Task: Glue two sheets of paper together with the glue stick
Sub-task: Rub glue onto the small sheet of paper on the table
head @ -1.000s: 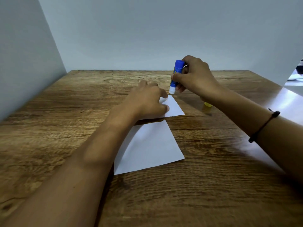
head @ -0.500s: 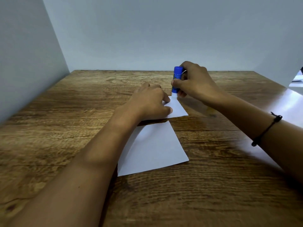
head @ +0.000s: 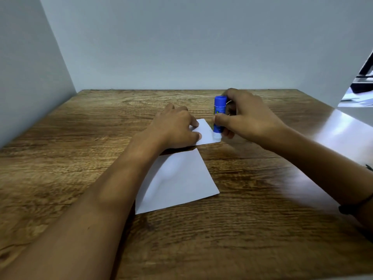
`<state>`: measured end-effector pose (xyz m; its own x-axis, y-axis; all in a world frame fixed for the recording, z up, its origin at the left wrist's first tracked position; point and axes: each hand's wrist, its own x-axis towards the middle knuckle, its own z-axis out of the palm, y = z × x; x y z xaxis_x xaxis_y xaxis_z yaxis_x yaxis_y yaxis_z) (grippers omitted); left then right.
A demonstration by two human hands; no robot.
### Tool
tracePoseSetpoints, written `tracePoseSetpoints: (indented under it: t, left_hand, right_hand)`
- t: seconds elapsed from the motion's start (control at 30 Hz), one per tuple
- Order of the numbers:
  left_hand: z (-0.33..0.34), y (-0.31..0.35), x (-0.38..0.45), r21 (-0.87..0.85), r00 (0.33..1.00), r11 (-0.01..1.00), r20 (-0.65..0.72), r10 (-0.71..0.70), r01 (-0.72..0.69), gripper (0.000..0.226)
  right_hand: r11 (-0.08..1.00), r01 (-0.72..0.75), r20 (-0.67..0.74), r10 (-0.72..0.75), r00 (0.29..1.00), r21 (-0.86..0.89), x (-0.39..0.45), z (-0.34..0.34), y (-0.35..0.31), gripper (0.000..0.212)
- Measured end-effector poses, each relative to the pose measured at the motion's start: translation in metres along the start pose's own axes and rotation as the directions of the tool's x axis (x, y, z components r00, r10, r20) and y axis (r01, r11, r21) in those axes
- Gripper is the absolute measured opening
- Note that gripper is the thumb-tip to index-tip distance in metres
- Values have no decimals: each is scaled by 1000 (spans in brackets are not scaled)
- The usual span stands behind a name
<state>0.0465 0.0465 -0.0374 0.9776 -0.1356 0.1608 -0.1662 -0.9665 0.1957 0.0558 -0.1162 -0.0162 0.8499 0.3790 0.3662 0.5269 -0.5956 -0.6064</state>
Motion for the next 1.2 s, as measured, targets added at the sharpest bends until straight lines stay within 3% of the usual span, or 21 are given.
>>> tracePoseSetpoints:
  t: [0.1,0.2,0.37,0.5,0.53,0.63,0.73,0.9,1.2]
  left_hand:
    - [1,1,-1,8,1000,1000,-4,0,0,43]
    - [1,2,-4,5,1000,1000,-14,-7,7,42]
    - [0,6,-8,-34,998,999,-60,-10,8,34]
    - [0,7,-10,-58,994,998,-112,-3,-4,31]
    - [0,7,-11,-60,992,998,-123,-6,-2,31]
    - [0,9,-11,-69,989,998,-151,-5,-5,31]
    - [-1,10,-12,-68,987,998,-159,8,-19,30]
    - [-1,13,-13,-57,989,998,-147,15,-24,30]
    - [-1,14,-17,-40,992,999,-128,22,-28,30]
  right_hand:
    - [994,-13,-35,17,999,105,-6,-5,4,26]
    - [939,-46,-110,88,990,341,-7,-12,8,26]
    - [669,-193,-46,323,945,718,-5,-29,12,23]
    - [509,-232,24,382,924,829,-8,-36,16,9]
    - [530,-233,19,379,925,815,-9,-38,17,5]
    - [726,-211,-49,320,946,654,-15,-44,24,10]
    - [802,-219,-80,313,946,556,-23,-46,33,24]
    - [817,-256,7,295,955,517,-36,-41,40,29]
    - [849,-291,-16,332,943,441,-34,-24,44,24]
